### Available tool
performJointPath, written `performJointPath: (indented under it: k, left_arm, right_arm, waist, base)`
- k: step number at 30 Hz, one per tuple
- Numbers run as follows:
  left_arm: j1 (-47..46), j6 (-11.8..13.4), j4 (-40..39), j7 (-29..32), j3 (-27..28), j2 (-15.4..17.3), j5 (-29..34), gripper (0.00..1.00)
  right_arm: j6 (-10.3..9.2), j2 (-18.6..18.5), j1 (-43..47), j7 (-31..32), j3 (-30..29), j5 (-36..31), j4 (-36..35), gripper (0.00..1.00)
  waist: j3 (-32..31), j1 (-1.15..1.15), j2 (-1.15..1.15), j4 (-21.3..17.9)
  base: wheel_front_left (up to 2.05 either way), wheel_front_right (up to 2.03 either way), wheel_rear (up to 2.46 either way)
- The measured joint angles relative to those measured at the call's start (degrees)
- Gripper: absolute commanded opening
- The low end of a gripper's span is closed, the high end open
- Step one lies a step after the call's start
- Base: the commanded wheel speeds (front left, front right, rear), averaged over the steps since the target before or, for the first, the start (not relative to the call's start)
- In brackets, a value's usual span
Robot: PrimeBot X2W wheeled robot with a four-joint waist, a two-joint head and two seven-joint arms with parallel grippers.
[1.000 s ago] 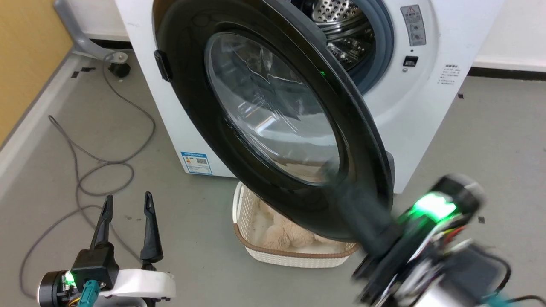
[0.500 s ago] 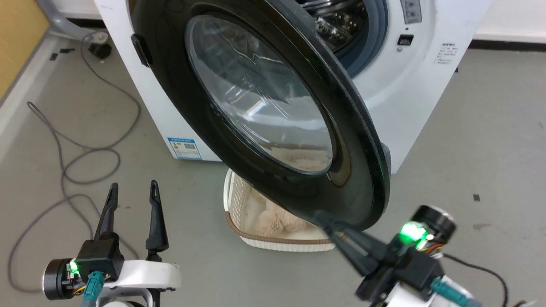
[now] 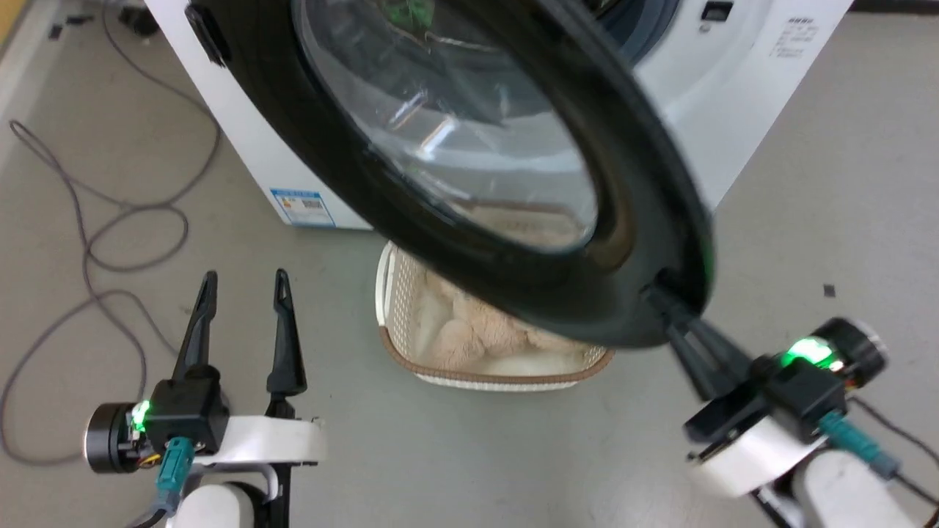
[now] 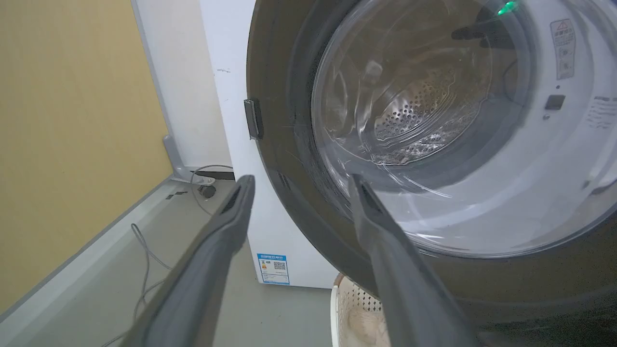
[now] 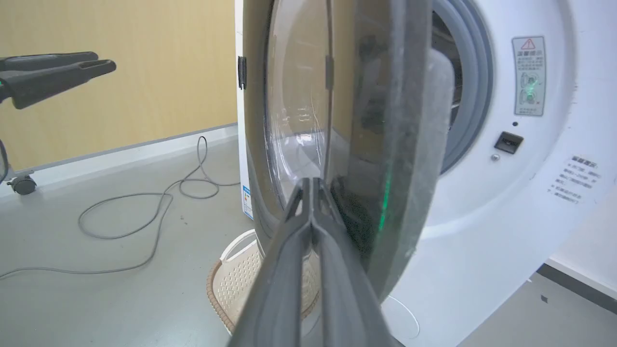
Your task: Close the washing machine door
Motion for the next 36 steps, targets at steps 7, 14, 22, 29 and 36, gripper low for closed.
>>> performJointPath:
  k: [7, 14, 22, 29, 36]
  left_arm:
    - [-2.7, 0.08, -0.59, 0.0, -1.24, -0.19, 0.42, 1.0]
    - [-5.92, 0.08, -0.66, 0.0, -1.98, -0.21, 0.4, 1.0]
    - [-7.9, 0.14, -0.88, 0.0, -2.93, -0.27, -0.14, 1.0]
    - [-9.05, 0.4, -1.03, 0.0, -3.57, -0.31, -0.88, 1.0]
    - [-9.5, 0.85, -1.01, 0.0, -3.91, -0.33, -1.63, 1.0]
  right_arm:
    - [-0.02, 2.07, -5.38, 0.01, -8.34, -2.36, 4.54, 0.0]
    - [-0.02, 3.48, -15.88, 0.01, -13.37, -4.56, 11.35, 0.0]
    - [-0.03, 2.63, -26.52, 0.01, -18.42, -6.11, 19.08, 0.0]
    - [-0.03, 0.94, -33.36, 0.01, -20.92, -7.84, 26.52, 0.0]
    - [0.0, 0.78, -36.83, 0.0, -23.98, -9.64, 31.41, 0.0]
  waist:
    - [3.99, 0.0, 0.0, 0.4]
    - [7.75, 0.0, 0.0, 1.33]
    - [11.03, 0.0, 0.0, 3.37]
    - [13.08, 0.0, 0.0, 4.95]
    - [13.82, 0.0, 0.0, 6.06]
  base:
    - [0.0, 0.0, 0.0]
    - [0.0, 0.0, 0.0]
    - [0.0, 0.0, 0.0]
    - [0.0, 0.0, 0.0]
    - [0.0, 0.0, 0.0]
